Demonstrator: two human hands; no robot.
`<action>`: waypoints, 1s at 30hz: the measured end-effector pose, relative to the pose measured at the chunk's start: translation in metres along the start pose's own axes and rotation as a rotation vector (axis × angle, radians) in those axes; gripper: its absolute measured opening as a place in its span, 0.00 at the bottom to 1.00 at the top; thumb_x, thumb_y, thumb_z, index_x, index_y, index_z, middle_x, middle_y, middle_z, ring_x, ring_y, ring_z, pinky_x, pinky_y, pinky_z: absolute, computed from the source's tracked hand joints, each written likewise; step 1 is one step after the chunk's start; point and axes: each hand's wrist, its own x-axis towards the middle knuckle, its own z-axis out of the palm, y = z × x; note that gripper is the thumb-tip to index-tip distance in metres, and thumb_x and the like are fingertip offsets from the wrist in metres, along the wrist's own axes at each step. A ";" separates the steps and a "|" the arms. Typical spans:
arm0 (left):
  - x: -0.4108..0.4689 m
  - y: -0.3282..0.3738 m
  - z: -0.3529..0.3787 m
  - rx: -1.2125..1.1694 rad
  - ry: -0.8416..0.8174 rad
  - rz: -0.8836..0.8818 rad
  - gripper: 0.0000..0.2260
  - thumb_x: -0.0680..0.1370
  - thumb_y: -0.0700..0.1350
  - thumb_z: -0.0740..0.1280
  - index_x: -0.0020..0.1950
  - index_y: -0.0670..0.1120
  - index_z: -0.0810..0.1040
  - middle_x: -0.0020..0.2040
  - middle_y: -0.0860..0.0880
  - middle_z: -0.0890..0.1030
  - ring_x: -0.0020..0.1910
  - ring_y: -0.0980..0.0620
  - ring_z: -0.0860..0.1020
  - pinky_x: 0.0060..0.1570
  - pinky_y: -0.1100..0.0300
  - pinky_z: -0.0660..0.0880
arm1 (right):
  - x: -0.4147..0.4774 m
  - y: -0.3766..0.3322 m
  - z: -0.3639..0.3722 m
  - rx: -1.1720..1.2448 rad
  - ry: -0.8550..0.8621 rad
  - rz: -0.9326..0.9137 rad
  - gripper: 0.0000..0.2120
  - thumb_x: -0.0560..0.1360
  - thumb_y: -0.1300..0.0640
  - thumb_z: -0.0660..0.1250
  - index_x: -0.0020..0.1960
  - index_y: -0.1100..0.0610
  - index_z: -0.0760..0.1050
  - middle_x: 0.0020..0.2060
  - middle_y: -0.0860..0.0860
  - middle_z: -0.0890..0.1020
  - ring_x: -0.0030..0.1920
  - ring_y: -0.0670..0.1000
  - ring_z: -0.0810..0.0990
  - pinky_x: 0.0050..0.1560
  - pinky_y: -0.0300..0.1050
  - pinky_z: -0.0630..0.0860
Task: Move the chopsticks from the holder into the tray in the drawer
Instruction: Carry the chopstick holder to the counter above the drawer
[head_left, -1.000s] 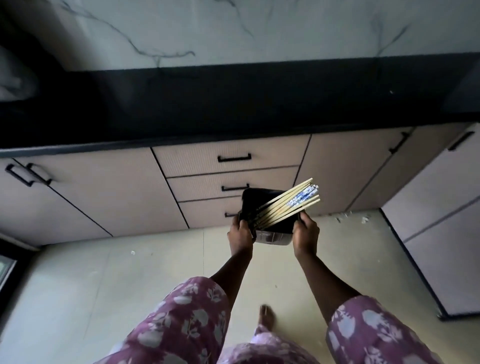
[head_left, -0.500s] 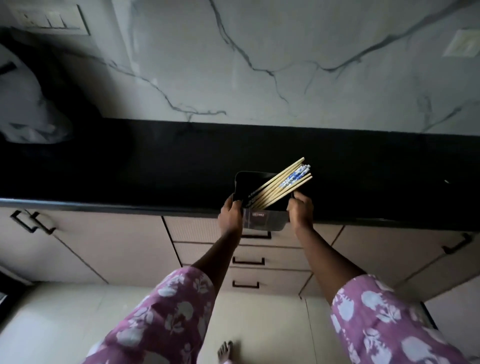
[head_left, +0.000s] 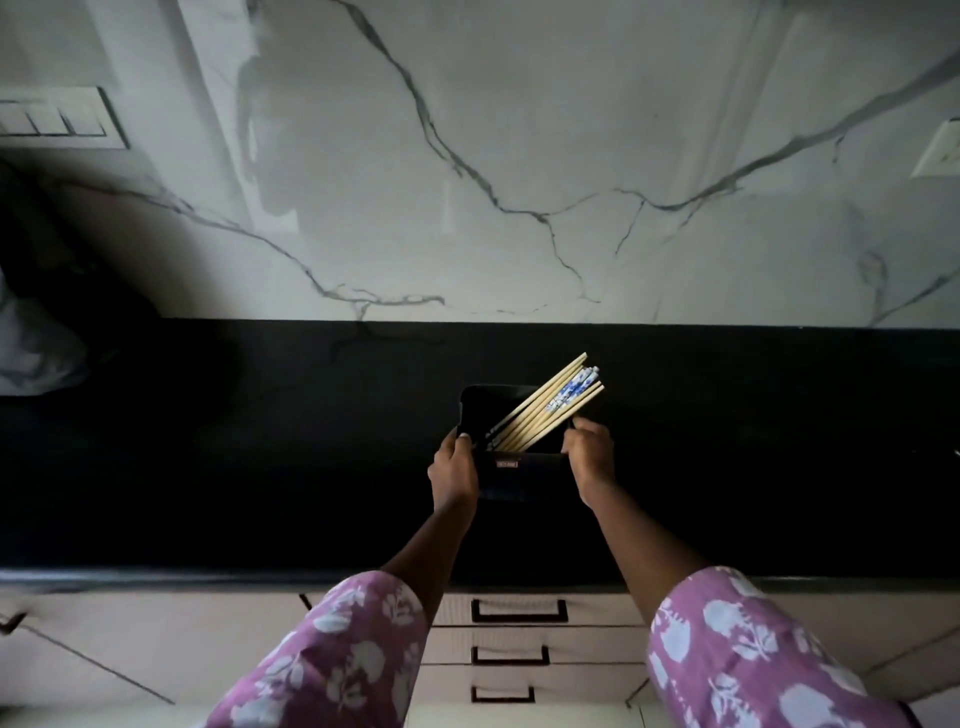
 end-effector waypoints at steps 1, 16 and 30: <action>0.008 0.003 0.004 0.014 0.011 0.001 0.19 0.80 0.50 0.56 0.70 0.48 0.69 0.66 0.43 0.74 0.64 0.45 0.72 0.62 0.54 0.66 | 0.009 -0.003 0.003 -0.003 -0.004 0.005 0.22 0.72 0.68 0.58 0.66 0.65 0.70 0.60 0.60 0.78 0.55 0.56 0.78 0.56 0.48 0.73; 0.028 0.006 0.035 0.232 0.208 -0.052 0.23 0.79 0.60 0.48 0.70 0.52 0.68 0.65 0.41 0.74 0.63 0.40 0.72 0.60 0.49 0.67 | 0.046 -0.005 0.013 -0.005 -0.107 -0.036 0.13 0.72 0.67 0.56 0.38 0.56 0.77 0.32 0.51 0.74 0.37 0.51 0.72 0.41 0.46 0.67; -0.027 -0.036 0.034 0.324 0.436 0.283 0.17 0.81 0.53 0.52 0.66 0.50 0.69 0.55 0.43 0.81 0.52 0.40 0.79 0.43 0.56 0.68 | -0.024 0.063 -0.017 -0.341 0.236 -0.678 0.11 0.78 0.58 0.62 0.51 0.63 0.80 0.47 0.59 0.84 0.49 0.58 0.82 0.50 0.47 0.77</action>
